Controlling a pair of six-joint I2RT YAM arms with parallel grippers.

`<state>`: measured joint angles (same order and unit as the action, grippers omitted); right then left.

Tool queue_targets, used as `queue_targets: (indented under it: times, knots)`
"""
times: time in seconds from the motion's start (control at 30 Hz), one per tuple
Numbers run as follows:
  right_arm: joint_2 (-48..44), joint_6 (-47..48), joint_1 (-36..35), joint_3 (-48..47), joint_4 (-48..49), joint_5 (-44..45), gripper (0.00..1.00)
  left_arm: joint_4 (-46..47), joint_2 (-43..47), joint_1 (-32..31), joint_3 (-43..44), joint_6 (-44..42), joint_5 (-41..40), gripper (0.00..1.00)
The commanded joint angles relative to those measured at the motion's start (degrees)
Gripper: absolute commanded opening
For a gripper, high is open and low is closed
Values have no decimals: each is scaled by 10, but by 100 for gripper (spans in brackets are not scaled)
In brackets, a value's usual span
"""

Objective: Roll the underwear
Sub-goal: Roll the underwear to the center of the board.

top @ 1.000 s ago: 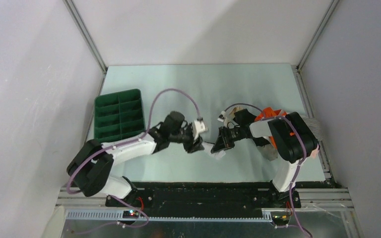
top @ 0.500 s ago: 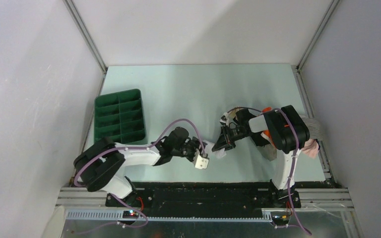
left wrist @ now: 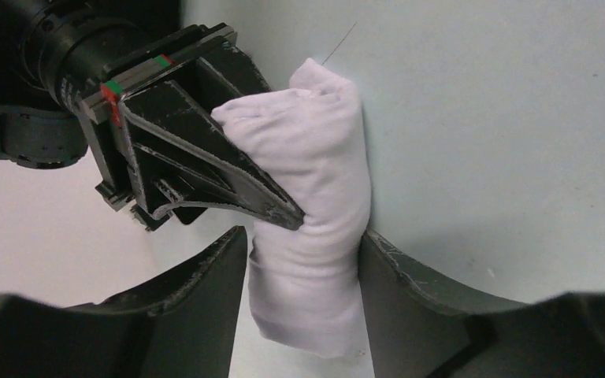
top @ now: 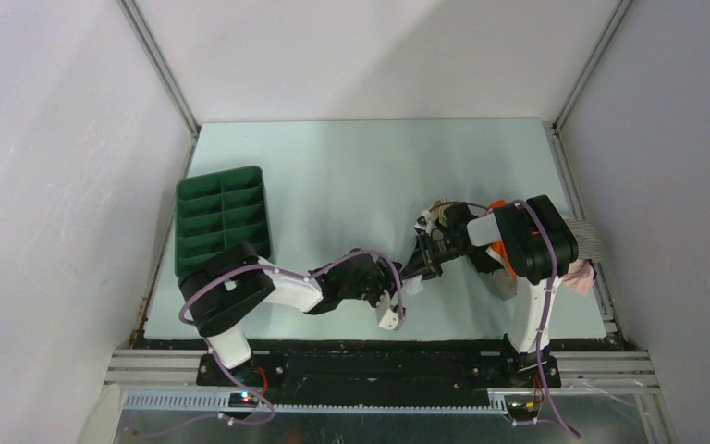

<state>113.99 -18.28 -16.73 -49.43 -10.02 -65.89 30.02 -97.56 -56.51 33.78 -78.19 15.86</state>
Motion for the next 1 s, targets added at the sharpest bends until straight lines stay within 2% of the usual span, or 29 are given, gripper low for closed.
queue_targets:
  times: [0.0, 0.03, 0.13, 0.2, 0.23, 0.27, 0.3, 0.33, 0.4, 0.43, 0.5, 0.63, 0.7, 0.77, 0.83, 0.87, 0.93, 0.97]
  knots:
    - [33, 22, 7, 13, -20, 123, 0, -77, -49, -16, 2, -77, -67, 58]
    - [33, 21, 8, 13, -21, 124, 0, -105, -52, -19, 4, -106, -76, 55]
    - [34, 20, 11, 14, -22, 122, 0, -136, -67, -29, 13, -132, -93, 39]
    - [35, 18, 15, 13, -22, 120, 4, -160, -72, -33, 28, -133, -105, 30]
    - [35, 18, 15, 13, -22, 117, 11, -169, -73, -34, 31, -132, -111, 26]
    - [32, 19, 16, 13, -23, 117, 15, -175, -75, -36, 37, -130, -114, 18]
    - [27, 28, 17, 12, -36, 119, 27, -186, -75, -37, 39, -128, -116, 15]
    - [12, 37, 20, 7, -54, 122, 31, -190, -75, -38, 43, -126, -117, 10]
    - [-24, 71, 26, -13, -91, 130, 51, -205, -73, -38, 47, -123, -119, 3]
    - [-53, 96, 34, -34, -126, 131, 65, -216, -71, -38, 48, -117, -118, 1]
    - [-102, 133, 52, -69, -180, 129, 79, -235, -61, -38, 51, -111, -108, 0]
    - [-204, 185, 109, -134, -245, 107, 90, -298, -31, -29, 54, -116, -73, 0]
    - [-250, 227, 131, -159, -274, 109, 95, -372, -25, -18, 77, -122, -62, 0]
    - [-305, 263, 149, -159, -280, 124, 99, -468, -35, -10, 141, -115, -58, 0]
    - [-387, 284, 158, -113, -236, 154, 99, -570, -55, -4, 182, -91, -46, 0]
    - [-424, 287, 159, -88, -178, 187, 99, -629, -64, -2, 219, -73, -43, 0]
    - [-586, 288, 155, 42, -67, 228, 99, -694, -89, 1, 273, -27, -32, 0]
    - [-625, 290, 149, 71, -40, 240, 100, -717, -109, 5, 316, -6, -22, 0]
